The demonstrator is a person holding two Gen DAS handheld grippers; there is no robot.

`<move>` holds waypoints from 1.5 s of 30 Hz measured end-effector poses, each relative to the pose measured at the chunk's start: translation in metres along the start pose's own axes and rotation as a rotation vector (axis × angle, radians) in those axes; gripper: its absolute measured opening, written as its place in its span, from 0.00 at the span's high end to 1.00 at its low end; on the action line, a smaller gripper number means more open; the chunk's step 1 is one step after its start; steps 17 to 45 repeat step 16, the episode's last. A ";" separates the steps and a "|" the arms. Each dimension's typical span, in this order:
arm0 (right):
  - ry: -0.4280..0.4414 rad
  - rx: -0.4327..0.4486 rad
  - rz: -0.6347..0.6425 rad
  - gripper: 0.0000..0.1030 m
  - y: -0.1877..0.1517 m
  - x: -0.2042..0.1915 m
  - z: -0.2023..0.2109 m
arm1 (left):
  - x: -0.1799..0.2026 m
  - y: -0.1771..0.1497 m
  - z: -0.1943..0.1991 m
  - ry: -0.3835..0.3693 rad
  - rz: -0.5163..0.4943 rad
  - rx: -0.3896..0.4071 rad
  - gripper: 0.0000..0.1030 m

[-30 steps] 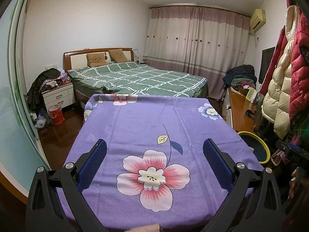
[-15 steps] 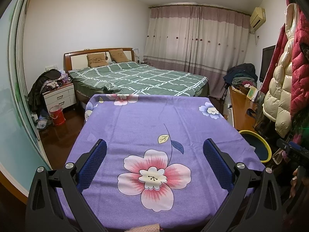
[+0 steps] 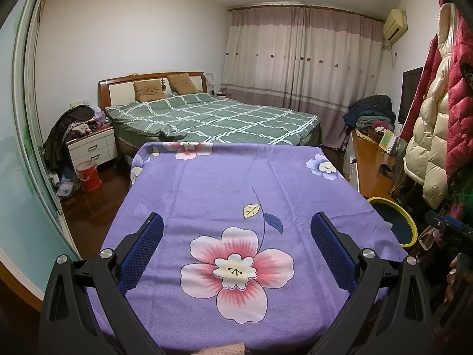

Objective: Collect trash

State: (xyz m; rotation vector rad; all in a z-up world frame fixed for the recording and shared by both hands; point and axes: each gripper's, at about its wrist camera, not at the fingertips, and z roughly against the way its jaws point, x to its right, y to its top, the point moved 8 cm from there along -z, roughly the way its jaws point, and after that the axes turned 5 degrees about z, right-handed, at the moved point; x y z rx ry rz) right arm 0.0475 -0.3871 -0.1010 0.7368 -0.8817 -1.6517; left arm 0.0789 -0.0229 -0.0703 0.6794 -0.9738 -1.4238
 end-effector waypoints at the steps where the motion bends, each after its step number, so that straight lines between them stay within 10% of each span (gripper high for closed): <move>1: 0.000 0.000 0.000 0.11 0.000 0.000 0.000 | 0.000 0.000 -0.002 0.001 0.000 -0.002 0.05; 16: 0.128 -0.074 0.053 0.07 0.013 -0.039 -0.062 | -0.020 0.013 -0.080 0.029 -0.001 -0.121 0.05; 45: 0.128 -0.074 0.053 0.07 0.013 -0.039 -0.062 | -0.020 0.013 -0.080 0.029 -0.001 -0.121 0.05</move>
